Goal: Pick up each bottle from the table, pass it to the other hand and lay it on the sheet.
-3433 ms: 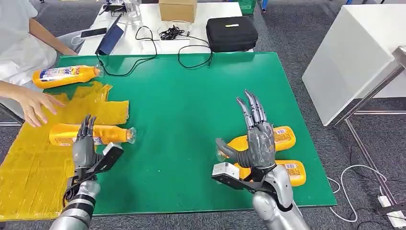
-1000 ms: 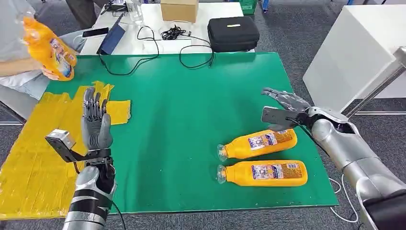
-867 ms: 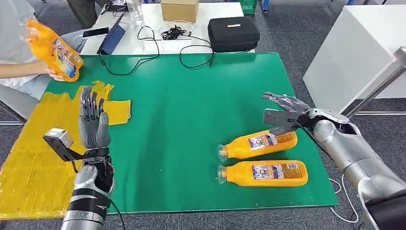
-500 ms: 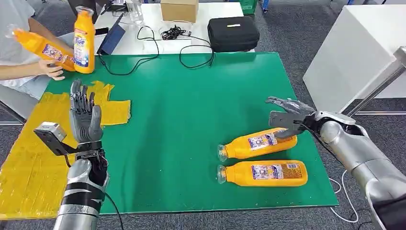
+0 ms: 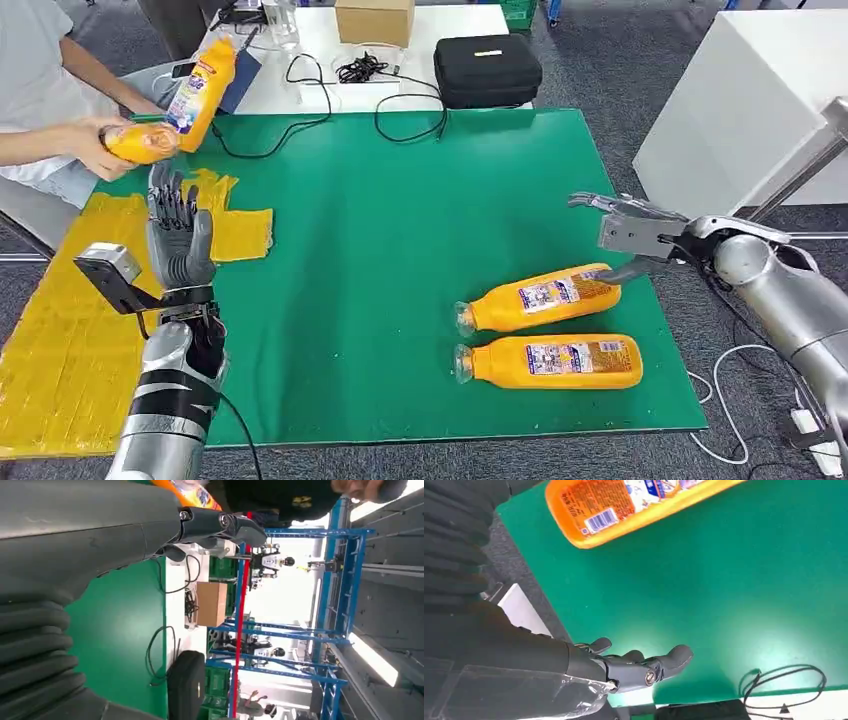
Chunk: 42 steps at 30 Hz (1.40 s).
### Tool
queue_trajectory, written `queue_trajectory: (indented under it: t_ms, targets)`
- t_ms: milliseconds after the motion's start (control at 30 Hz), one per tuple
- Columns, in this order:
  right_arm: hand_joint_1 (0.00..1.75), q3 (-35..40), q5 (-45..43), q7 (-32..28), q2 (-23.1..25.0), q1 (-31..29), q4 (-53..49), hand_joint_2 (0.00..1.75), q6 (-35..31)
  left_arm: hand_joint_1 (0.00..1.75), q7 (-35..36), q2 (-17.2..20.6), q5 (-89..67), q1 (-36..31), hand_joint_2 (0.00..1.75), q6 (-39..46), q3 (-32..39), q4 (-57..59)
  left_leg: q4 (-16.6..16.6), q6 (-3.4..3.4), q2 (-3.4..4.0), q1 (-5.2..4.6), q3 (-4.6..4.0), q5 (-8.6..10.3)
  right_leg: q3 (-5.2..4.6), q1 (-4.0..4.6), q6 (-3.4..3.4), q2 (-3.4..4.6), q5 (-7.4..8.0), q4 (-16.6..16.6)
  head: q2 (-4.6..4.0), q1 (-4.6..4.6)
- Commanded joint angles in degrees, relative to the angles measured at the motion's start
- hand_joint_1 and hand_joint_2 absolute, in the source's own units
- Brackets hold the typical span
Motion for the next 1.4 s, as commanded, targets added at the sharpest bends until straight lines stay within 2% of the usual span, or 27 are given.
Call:
queue_trajectory:
  t_ms: [33, 267, 433, 500, 833, 900, 1033, 1267, 1400]
  targets:
    - [0.0, 8.0, 0.1, 0.9, -1.5, -3.1, -1.5, 1.75, -1.4, 0.0, 0.1, 1.2, 0.3, -2.6, 1.75, 0.2, -0.6, 4.5, 0.0, -0.14, 0.08, 0.06, 0.27, -0.14, 0.27, 0.07, -0.1, 0.0, -0.11, 0.0, 0.0, 0.0]
    - [0.0, 9.9, 0.6, 0.8, 0.5, -1.7, 2.1, 1.75, -4.0, 0.0, 0.2, 1.0, 0.4, -2.7, 1.75, 0.3, -0.9, 4.5, 0.0, -0.09, 0.08, 0.07, 0.21, -0.07, 0.21, 0.08, -0.06, 0.02, -0.03, -0.1, 0.0, -0.02]
    - [0.0, 11.1, 2.8, -0.3, 4.7, 0.7, 7.6, 1.75, -6.9, 0.0, 0.2, 0.9, 0.5, -3.1, 1.75, 0.3, -1.3, 5.1, -0.1, -0.15, 0.13, 0.16, 0.48, -0.14, 0.5, 0.17, -0.1, 0.04, -0.05, -0.2, 0.0, -0.02]
    - [0.0, 11.2, 3.4, -0.9, 5.4, 1.0, 8.8, 1.75, -7.8, 0.0, 0.3, 0.9, 0.6, -3.2, 1.75, 0.3, -1.4, 5.2, 0.0, -0.09, 0.09, 0.12, 0.25, -0.06, 0.27, 0.13, -0.06, 0.04, 0.0, -0.1, 0.0, -0.02]
    - [0.0, 11.1, 3.6, -1.4, 5.2, 0.6, 8.9, 1.75, -7.5, 0.0, 0.3, 1.0, 0.6, -3.2, 1.75, 0.3, -1.4, 5.1, 0.0, -0.14, 0.11, 0.11, 0.37, -0.15, 0.37, 0.13, -0.1, 0.02, -0.09, -0.1, 0.0, -0.02]
    - [0.0, 10.8, 4.3, -1.1, 6.6, 1.8, 10.3, 1.75, -8.4, 0.0, 0.3, 0.9, 0.6, -3.3, 1.75, 0.3, -1.6, 5.1, 0.0, -0.09, 0.07, 0.07, 0.2, -0.07, 0.2, 0.08, -0.06, 0.0, -0.04, -0.1, 0.0, -0.02]
    - [0.0, 10.9, 6.2, -2.5, 10.4, 3.6, 15.8, 1.75, -10.8, 0.0, 0.7, 0.8, 1.1, -3.8, 1.75, -0.2, -1.9, 5.7, -0.1, -0.14, 0.12, 0.16, 0.39, -0.11, 0.42, 0.18, -0.1, 0.04, -0.03, -0.2, 0.0, 0.0]
    - [0.0, 10.1, 9.5, -2.7, 12.4, 4.5, 19.9, 1.75, -12.1, 0.0, 0.7, 0.8, 1.2, -4.2, 1.75, -0.2, -2.3, 6.4, 0.0, -0.08, 0.04, 0.07, 0.18, -0.05, 0.18, 0.08, -0.06, -0.01, -0.02, -0.1, 0.0, -0.02]
    - [0.0, 9.4, 15.6, 0.3, 18.4, 6.7, 26.9, 1.75, -18.1, 0.0, 1.3, 0.5, 1.2, -3.1, 1.75, -0.2, -2.1, 5.3, -0.1, -0.11, 0.16, 0.15, 0.34, -0.1, 0.35, 0.17, -0.08, 0.1, -0.01, -0.2, 0.0, 0.02]
